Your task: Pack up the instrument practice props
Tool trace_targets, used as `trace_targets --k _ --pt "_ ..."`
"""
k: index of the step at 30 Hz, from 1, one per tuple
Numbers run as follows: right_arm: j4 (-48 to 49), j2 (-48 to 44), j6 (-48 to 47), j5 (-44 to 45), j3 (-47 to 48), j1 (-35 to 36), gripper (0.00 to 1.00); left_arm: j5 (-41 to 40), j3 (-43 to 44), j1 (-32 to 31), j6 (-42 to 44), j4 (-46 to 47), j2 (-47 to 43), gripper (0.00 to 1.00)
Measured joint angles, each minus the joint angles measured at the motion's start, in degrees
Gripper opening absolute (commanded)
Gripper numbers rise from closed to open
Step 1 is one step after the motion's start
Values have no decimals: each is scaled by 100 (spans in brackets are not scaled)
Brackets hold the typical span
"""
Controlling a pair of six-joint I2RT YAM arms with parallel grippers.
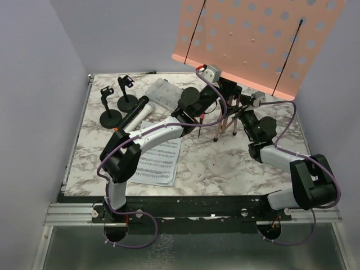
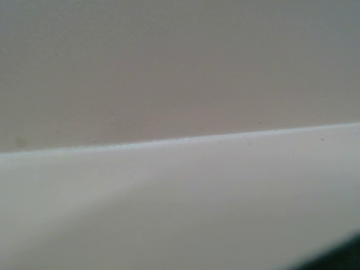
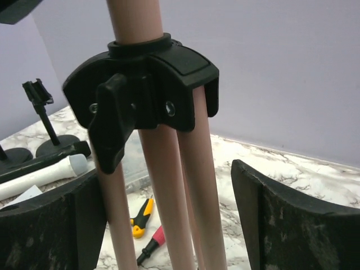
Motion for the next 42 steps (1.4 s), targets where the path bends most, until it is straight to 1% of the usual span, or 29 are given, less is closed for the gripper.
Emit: trace_targets --k 4,9,14,15,18,21,23,25,30,36,42 --pt "160 267 44 -55 140 2 69 151 17 11 -44 -28 -2 0" --pt "140 249 68 -234 153 7 55 389 109 33 -125 -195 -2 0" --pt "-492 -155 44 -326 157 0 42 737 297 35 -299 -570 -2 0" --pt "-651 -267 39 -330 157 -9 41 826 330 37 -341 -638 -2 0" --pt "-1152 -614 33 -339 116 -9 41 981 365 35 -485 -719 -22 0" --pt "-1331 -933 46 -343 -48 -9 47 1139 363 35 -645 -866 -103 0" --pt "-1322 -1082 48 -343 -179 -9 54 1217 297 28 -713 -911 -179 0" --pt "-1217 -1121 52 -341 -278 -7 59 1261 149 28 -721 -885 -282 0" --pt "-776 -903 116 -356 -404 7 66 1408 -208 24 -748 -643 -459 0" --pt "-87 -249 170 -546 -356 20 68 1427 -516 59 -756 -341 -581 0" --pt "61 201 199 -817 -94 17 66 1425 -560 136 -723 -306 -605 0"
